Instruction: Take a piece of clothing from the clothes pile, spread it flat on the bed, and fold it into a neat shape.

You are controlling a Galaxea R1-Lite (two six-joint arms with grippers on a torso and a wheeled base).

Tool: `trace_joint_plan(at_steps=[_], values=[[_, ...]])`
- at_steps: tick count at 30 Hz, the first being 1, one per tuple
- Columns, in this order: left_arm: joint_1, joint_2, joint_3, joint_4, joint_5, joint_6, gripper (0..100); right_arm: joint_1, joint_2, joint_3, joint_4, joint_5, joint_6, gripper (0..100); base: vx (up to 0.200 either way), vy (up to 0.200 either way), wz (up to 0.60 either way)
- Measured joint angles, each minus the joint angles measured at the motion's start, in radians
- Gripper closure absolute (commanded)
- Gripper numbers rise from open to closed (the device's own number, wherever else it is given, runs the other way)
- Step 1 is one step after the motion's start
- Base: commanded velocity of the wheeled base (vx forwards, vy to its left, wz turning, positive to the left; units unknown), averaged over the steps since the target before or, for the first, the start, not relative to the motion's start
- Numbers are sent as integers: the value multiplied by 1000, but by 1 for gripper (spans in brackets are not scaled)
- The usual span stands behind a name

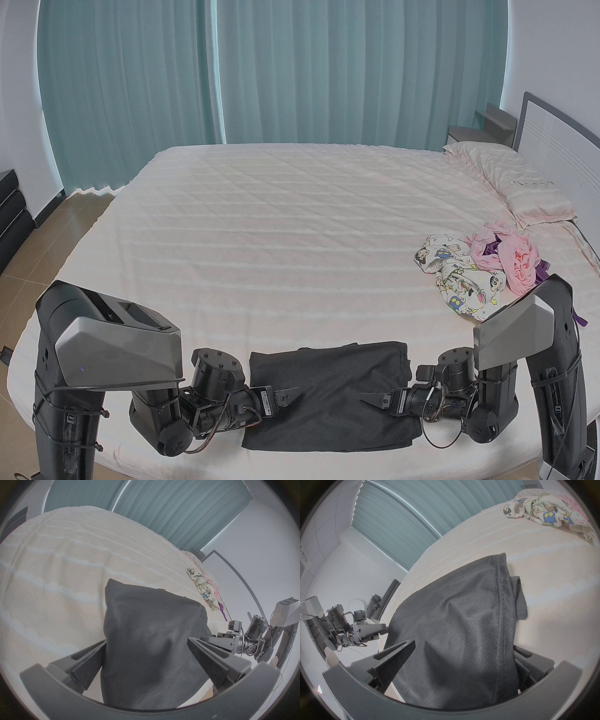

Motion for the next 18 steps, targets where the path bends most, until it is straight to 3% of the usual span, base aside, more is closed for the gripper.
trace_joint_plan(at_steps=[18], values=[[-8, -26, 41, -57, 2, -22, 0, 15, 2, -17, 0, -1, -5, 0, 0, 0, 0]])
